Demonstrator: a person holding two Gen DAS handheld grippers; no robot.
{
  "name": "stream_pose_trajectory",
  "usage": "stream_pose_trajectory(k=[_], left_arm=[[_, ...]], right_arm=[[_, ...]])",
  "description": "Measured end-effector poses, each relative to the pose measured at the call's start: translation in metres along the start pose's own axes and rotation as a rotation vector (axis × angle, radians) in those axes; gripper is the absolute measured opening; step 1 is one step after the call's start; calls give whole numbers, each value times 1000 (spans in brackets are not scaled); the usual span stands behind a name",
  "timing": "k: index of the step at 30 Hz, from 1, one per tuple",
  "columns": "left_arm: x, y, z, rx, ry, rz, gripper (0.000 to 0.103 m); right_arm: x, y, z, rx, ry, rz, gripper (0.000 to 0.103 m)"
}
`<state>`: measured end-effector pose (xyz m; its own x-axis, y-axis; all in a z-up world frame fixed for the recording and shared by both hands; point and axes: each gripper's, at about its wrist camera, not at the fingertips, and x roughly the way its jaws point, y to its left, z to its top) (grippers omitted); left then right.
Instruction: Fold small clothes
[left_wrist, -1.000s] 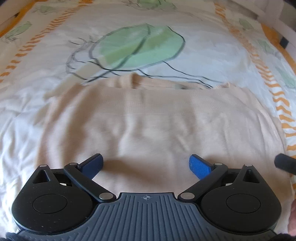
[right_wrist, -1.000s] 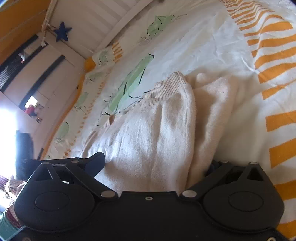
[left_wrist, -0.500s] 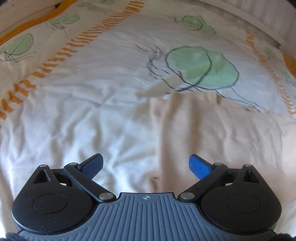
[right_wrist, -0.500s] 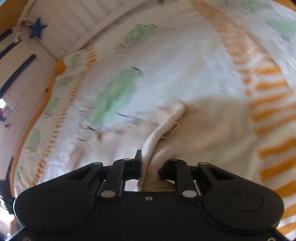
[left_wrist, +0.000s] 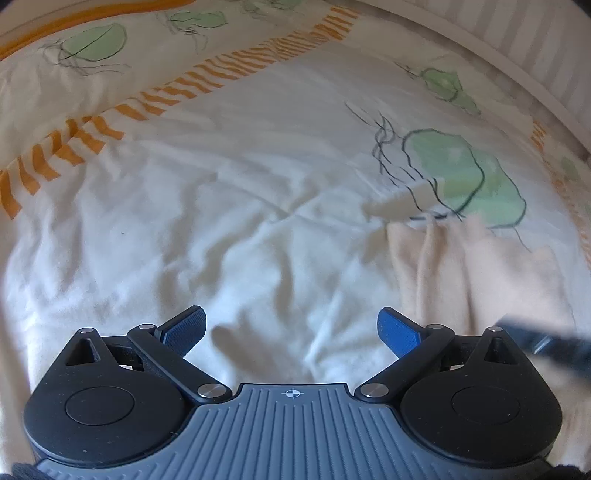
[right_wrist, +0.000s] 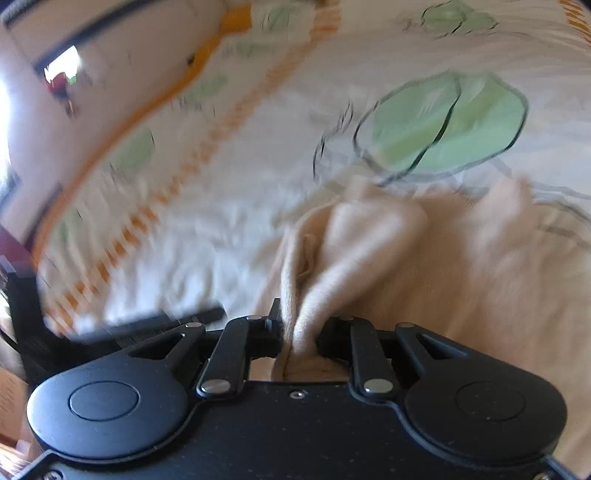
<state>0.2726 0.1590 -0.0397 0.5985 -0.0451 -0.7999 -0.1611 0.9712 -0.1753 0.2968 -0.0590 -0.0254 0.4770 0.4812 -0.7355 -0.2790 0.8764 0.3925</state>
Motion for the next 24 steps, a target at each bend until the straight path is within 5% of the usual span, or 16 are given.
stream_pose_trajectory(k=[5, 9, 17, 20, 24], left_arm=[[0, 2, 5, -21, -6, -5, 100], [0, 1, 4, -3, -3, -13, 101], [-3, 21, 6, -88, -15, 12, 100], [-4, 22, 6, -94, -24, 8, 100], [-9, 12, 5, -53, -54, 1, 100]], right_arm=[[-2, 8, -10, -38, -32, -38, 28], [-2, 35, -6, -115, -64, -55, 43], [-25, 37, -12, -90, -159, 80, 55], [-41, 20, -16, -28, -217, 40, 66], [-48, 6, -29, -27, -228, -97, 66]])
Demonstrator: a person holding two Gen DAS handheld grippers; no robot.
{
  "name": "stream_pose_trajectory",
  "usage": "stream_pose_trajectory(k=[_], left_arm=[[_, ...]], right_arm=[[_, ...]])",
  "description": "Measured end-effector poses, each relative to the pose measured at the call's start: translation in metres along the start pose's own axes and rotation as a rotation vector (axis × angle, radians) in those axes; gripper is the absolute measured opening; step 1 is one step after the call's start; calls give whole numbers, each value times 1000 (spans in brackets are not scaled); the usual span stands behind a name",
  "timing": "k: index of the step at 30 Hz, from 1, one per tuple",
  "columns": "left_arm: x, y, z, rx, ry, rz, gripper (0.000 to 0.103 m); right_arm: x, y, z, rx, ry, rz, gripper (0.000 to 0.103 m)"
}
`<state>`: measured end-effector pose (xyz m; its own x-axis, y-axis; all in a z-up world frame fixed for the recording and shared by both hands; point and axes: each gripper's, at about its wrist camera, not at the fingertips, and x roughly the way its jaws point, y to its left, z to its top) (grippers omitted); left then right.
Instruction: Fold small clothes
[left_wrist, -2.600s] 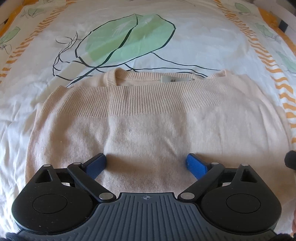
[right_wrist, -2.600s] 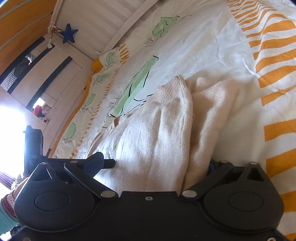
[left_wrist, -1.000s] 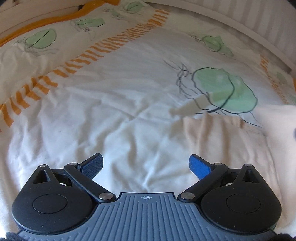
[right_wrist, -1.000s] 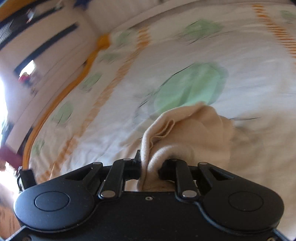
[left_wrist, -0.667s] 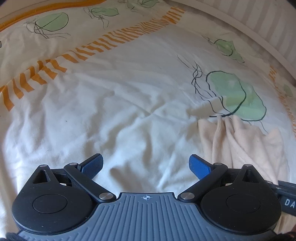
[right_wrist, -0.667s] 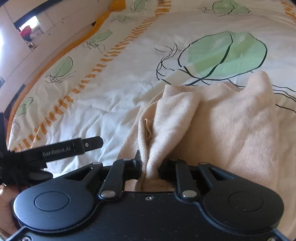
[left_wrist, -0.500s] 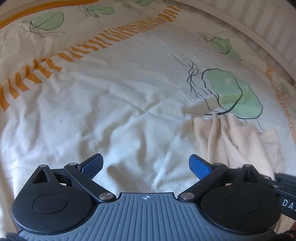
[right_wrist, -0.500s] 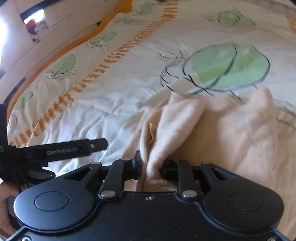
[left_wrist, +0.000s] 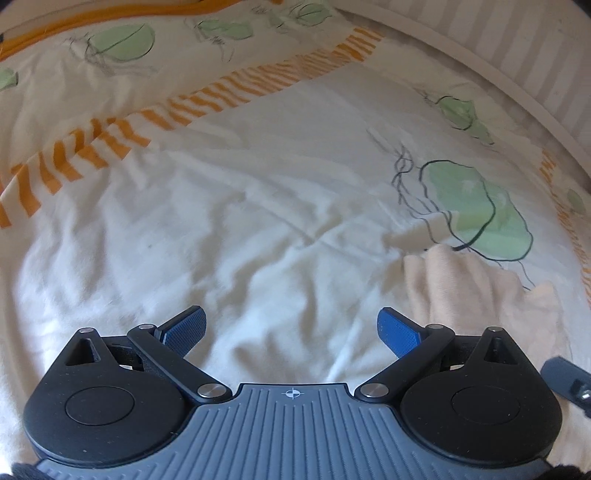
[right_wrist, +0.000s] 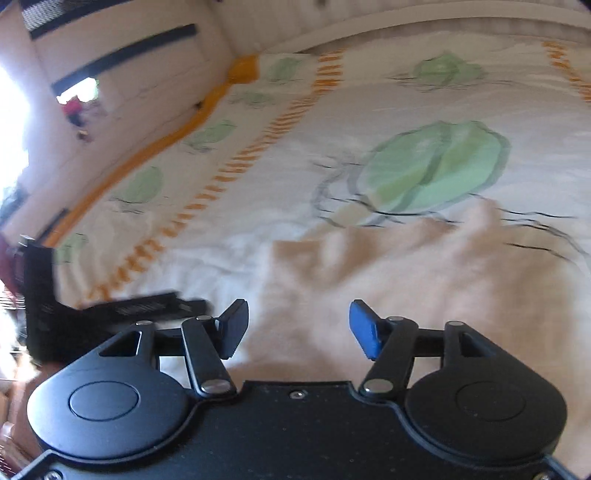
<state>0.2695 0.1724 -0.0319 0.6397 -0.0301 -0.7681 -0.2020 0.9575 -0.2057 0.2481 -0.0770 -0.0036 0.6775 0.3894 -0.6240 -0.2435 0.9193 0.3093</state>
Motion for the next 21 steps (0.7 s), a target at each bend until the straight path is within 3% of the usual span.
stream_pose_trajectory(k=[4, 5, 11, 16, 21], left_arm=[[-6, -15, -4, 62, -46, -20, 100], [-7, -19, -5, 81, -57, -30, 100], [-12, -42, -14, 201, -91, -110, 100], [-13, -46, -19, 205, -86, -160, 100], [-16, -50, -21, 204, -89, -193, 100]], right_arm=[[-2, 10, -26, -97, 4, -107, 62], [1, 15, -33, -113, 11, -113, 56], [24, 63, -65, -274, 66, -12, 55], [3, 46, -53, -197, 38, 47, 54], [-33, 2, -34, -119, -97, -51, 54]])
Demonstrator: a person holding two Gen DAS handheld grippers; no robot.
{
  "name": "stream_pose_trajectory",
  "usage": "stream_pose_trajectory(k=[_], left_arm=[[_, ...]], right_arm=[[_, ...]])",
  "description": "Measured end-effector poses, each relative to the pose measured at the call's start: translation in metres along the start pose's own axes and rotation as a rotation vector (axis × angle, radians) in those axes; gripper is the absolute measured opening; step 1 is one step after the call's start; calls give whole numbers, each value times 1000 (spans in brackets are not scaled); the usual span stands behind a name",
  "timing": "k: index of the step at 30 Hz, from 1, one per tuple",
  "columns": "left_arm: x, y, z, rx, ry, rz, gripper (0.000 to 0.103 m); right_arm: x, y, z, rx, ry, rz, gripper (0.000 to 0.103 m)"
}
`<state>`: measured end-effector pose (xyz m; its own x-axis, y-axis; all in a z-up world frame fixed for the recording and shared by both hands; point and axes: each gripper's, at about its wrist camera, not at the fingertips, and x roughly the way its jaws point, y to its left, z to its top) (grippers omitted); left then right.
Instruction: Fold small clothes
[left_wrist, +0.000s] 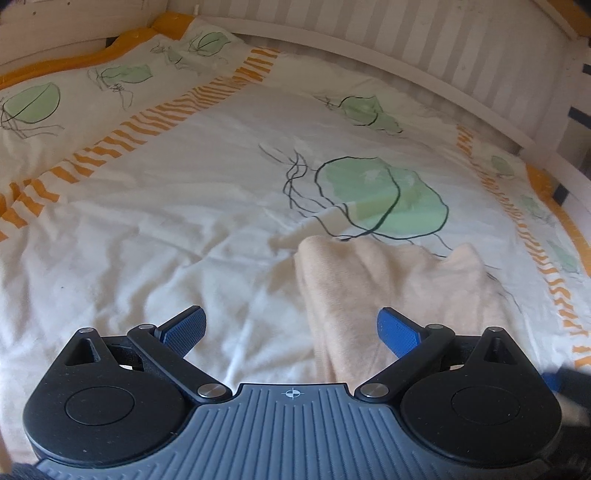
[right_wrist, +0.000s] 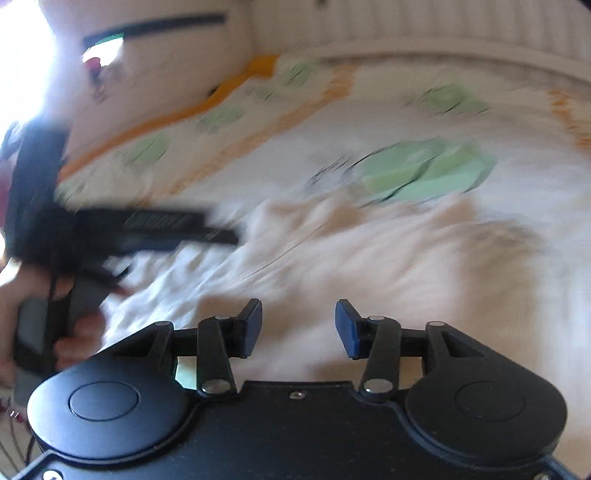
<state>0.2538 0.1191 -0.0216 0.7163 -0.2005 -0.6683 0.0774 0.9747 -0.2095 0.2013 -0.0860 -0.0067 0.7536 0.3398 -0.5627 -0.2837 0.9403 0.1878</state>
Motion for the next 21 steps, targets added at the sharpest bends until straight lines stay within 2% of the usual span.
stream_pose_trajectory(k=[3, 6, 8, 11, 16, 19, 20, 21], left_arm=[[0, -10, -2, 33, 0, -22, 100], [2, -19, -5, 83, 11, -26, 100], [6, -23, -8, 110, 26, -17, 100], [11, -25, -12, 125, 54, -14, 100], [18, -25, -17, 133, 91, -1, 100], [19, -22, -19, 116, 110, -12, 100], [18, -21, -19, 108, 115, -15, 100], [17, -19, -20, 98, 118, -21, 100]], right_arm=[[6, -26, 21, 3, -29, -48, 55], [25, -37, 42, -13, -45, -31, 54], [47, -43, 49, -17, 3, -7, 54], [96, -58, 46, 48, 139, -40, 52], [127, -71, 51, 100, 151, -49, 52], [114, -73, 57, 91, 121, -27, 56], [105, -76, 56, 94, 101, -24, 62], [96, -80, 53, 107, 77, -24, 72]])
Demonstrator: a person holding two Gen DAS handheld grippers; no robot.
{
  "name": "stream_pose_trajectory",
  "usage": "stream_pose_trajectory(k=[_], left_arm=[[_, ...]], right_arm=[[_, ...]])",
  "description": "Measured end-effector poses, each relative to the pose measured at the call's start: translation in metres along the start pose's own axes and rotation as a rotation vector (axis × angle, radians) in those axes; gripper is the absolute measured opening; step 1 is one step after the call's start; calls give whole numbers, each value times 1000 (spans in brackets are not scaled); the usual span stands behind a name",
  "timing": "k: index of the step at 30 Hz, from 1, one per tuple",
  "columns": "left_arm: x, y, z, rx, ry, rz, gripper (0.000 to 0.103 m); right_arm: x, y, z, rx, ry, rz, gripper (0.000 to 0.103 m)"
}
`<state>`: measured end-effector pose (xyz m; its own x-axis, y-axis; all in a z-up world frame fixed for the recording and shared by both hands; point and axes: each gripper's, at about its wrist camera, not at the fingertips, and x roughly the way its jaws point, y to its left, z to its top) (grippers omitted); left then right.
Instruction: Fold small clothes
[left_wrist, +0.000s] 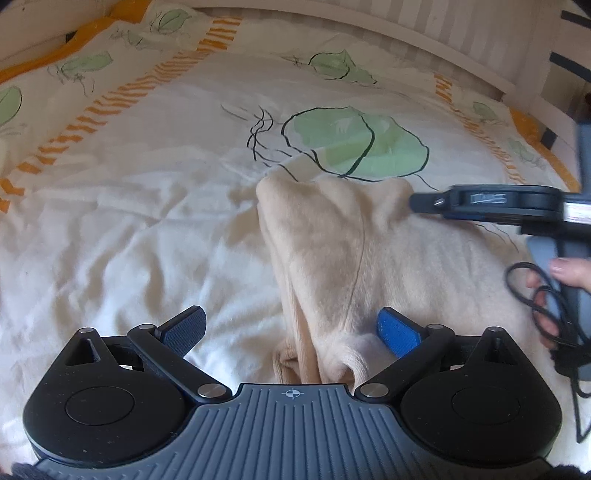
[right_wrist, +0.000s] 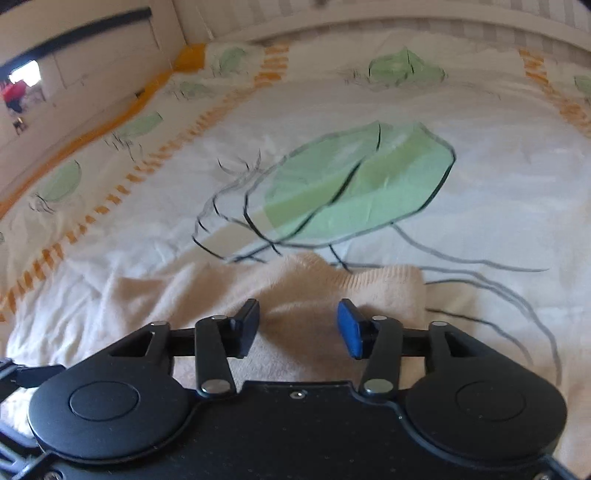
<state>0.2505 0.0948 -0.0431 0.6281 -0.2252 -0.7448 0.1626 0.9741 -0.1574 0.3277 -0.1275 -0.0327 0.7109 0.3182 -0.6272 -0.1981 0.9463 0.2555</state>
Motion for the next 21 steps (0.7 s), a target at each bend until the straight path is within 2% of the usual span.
stream_pose_trajectory(k=[2, 4, 7, 11, 15, 18, 19, 20, 21], left_arm=[[-1, 2, -2, -20, 10, -14, 101], [-1, 5, -3, -46, 32, -27, 101], [3, 7, -5, -84, 66, -55, 101], [16, 7, -3, -119, 115, -102, 101], [29, -4, 3, -70, 123, -135, 101], [36, -12, 6, -46, 128, -173, 99], [37, -14, 7, -39, 122, -180, 87], [36, -15, 7, -32, 107, -193, 77], [35, -15, 8, -35, 99, -223, 58]], right_arm=[[-16, -10, -5, 45, -50, -3, 84], [-27, -22, -11, 87, -61, 2, 85], [-31, -39, -19, 146, -21, 18, 87], [-24, -57, -27, 203, 33, 103, 87], [-9, -62, -31, 270, 53, 224, 87], [6, -60, -31, 316, 58, 277, 86], [9, -59, -30, 326, 61, 286, 82], [13, -58, -29, 326, 71, 283, 63], [15, -56, -27, 317, 82, 263, 50]])
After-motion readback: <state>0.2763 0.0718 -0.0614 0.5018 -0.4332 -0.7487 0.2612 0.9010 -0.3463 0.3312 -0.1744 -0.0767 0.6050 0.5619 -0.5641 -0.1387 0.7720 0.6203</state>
